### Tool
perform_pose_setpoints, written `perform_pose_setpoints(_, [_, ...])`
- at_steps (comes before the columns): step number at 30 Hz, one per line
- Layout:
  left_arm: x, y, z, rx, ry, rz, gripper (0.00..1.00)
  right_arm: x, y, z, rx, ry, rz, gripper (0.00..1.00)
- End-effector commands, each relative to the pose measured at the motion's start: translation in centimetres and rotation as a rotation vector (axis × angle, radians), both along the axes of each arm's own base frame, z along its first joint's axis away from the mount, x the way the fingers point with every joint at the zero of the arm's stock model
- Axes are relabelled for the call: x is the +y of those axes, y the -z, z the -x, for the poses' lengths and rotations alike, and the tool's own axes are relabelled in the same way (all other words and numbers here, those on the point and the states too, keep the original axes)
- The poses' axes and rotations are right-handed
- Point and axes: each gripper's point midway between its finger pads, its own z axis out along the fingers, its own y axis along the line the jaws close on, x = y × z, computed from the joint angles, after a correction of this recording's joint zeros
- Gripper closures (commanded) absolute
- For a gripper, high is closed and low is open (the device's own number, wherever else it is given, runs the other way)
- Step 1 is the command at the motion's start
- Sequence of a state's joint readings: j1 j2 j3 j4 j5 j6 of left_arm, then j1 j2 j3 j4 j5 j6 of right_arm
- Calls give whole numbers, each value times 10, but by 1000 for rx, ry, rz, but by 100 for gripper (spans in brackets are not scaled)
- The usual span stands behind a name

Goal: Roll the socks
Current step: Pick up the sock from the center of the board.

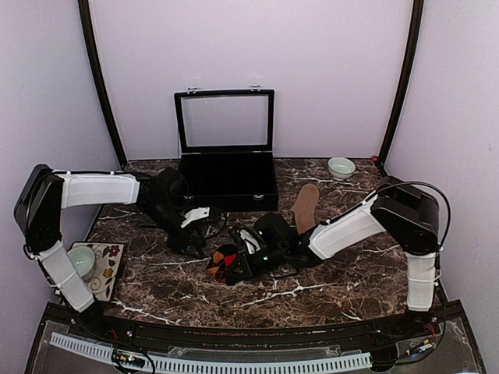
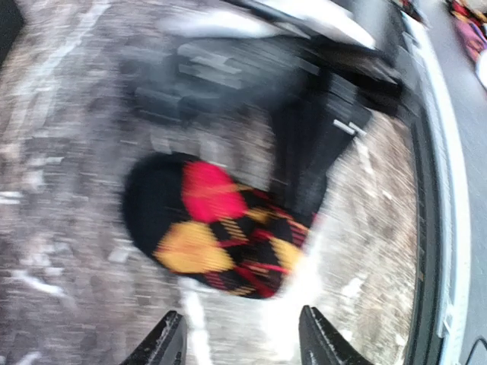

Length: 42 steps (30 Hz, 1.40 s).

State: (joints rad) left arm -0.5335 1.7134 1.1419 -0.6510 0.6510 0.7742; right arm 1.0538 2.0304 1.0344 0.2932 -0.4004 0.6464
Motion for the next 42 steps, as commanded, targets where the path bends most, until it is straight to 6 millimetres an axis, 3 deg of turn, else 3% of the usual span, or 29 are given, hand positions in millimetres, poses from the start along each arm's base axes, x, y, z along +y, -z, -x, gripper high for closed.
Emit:
perform_pose_setpoints(1, [-1,3,46,15,137,55,48,-82,101,57,323,19,378,100])
perform_pose_setpoints(6, [-21,13,63,-119,247,32,48,-86,103,58,380,41,339,100])
perform_pose_setpoints(13, [-50,17,62,-282,356,0,45,-87,101,54,392,60,331,100])
perform_pose_setpoints(16, [-53,22,67,-305,386,-9,44,-85,100,53,392,62,330,100])
perform_pose_setpoints(20, [-47,43,69,-334,410,-72,52,-86,103,52,390,67,338,100])
perform_pose_setpoints(25, [-40,58,54,-400,349,-132,66,-87,100,48,367,85,330,100])
perform_pose_setpoints(30, [-34,64,49,-421,325,-165,66,-87,100,48,361,82,329,100])
perform_pose_setpoints(34, [-29,71,46,-427,320,-200,58,-88,101,49,362,89,324,100])
perform_pose_setpoints(42, [-9,79,53,-393,319,-239,55,-94,103,49,353,105,323,100])
